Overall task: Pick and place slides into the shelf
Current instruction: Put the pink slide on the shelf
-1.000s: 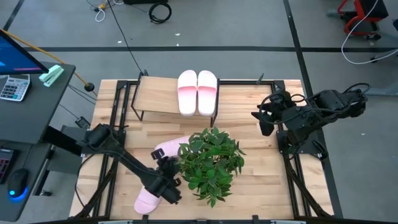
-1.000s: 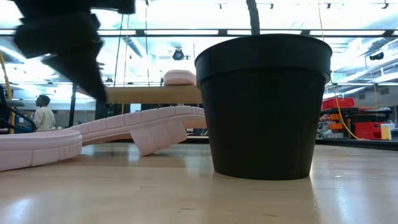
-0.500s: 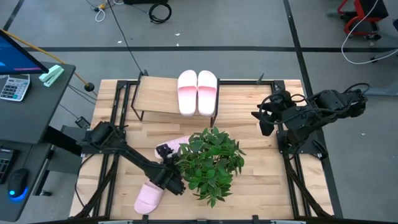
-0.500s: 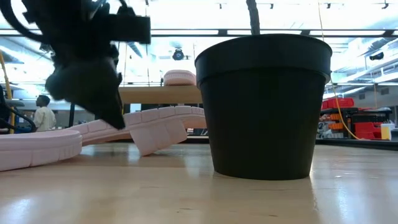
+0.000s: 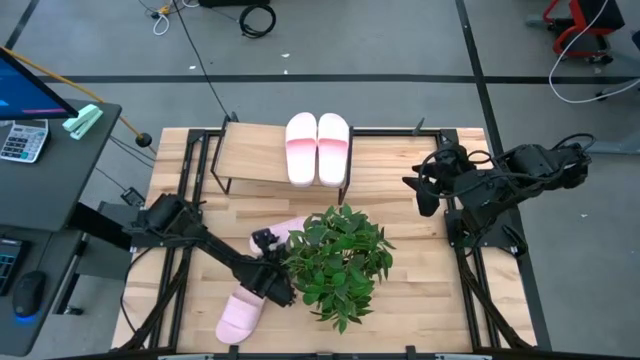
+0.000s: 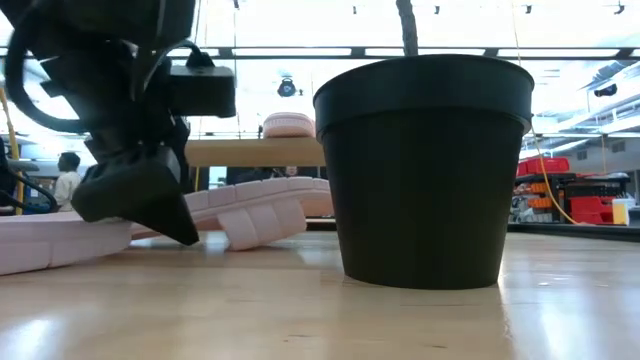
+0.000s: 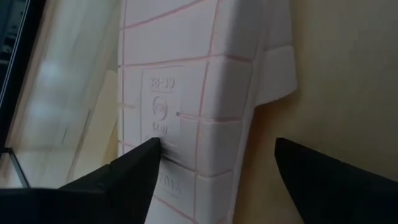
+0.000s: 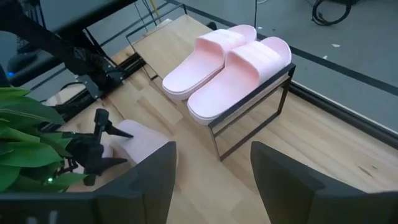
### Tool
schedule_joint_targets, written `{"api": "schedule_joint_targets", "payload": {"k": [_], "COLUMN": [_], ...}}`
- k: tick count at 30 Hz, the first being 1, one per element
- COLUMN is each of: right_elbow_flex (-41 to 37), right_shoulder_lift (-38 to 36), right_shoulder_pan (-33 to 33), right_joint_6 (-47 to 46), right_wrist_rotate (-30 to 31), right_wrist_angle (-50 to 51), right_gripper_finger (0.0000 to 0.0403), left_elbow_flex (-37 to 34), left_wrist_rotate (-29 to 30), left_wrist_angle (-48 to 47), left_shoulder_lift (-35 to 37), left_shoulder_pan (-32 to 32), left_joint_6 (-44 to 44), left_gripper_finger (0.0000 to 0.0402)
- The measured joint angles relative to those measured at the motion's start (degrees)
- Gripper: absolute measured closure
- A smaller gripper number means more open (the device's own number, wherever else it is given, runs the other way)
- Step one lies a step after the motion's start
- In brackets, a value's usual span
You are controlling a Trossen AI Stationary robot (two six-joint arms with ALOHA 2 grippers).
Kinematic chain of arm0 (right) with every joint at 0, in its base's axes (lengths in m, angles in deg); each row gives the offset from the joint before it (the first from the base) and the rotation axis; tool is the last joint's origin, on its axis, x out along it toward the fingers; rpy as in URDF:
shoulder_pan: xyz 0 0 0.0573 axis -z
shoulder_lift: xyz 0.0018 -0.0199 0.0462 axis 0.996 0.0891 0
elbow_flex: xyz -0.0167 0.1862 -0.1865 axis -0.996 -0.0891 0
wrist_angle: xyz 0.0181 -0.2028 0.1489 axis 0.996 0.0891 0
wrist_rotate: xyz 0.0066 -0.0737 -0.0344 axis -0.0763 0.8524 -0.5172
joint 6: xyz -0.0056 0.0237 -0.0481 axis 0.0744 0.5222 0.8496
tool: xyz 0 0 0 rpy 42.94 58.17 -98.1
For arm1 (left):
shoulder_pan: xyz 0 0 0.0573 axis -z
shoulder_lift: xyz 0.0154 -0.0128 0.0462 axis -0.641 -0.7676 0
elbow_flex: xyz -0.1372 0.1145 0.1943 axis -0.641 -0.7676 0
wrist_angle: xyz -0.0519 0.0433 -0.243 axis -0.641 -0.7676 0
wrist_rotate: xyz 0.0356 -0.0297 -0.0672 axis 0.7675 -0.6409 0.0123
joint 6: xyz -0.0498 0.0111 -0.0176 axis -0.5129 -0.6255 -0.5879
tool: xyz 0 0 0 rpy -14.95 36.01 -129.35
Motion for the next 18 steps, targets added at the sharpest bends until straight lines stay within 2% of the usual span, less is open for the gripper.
{"api": "schedule_joint_targets", "payload": {"k": [5, 12, 13, 18], "right_elbow_flex": [0.0, 0.0, 0.0, 0.0], "right_shoulder_lift": [0.0, 0.0, 0.0, 0.0], "right_shoulder_pan": [0.0, 0.0, 0.0, 0.0], "right_joint_6": [0.0, -0.02, -0.02, -0.02], "right_wrist_rotate": [0.0, 0.02, 0.02, 0.03], "right_wrist_angle": [-0.08, -0.14, -0.14, -0.08], "right_gripper_finger": [0.019, 0.019, 0.019, 0.019], "left_elbow_flex": [-0.02, 0.1, 0.26, 2.6], "left_wrist_rotate": [0.5, -0.53, -1.17, -2.84], "left_wrist_angle": [0.19, 0.15, -0.07, -5.11], "left_shoulder_lift": [0.0, -0.02, 0.0, 0.42], "left_shoulder_pan": [-1.26, -2.38, -2.44, -2.23], "left_joint_6": [-0.86, -1.79, -2.18, -6.25], "left_gripper_finger": [0.0138, 0.0284, 0.0296, 0.0305]}}
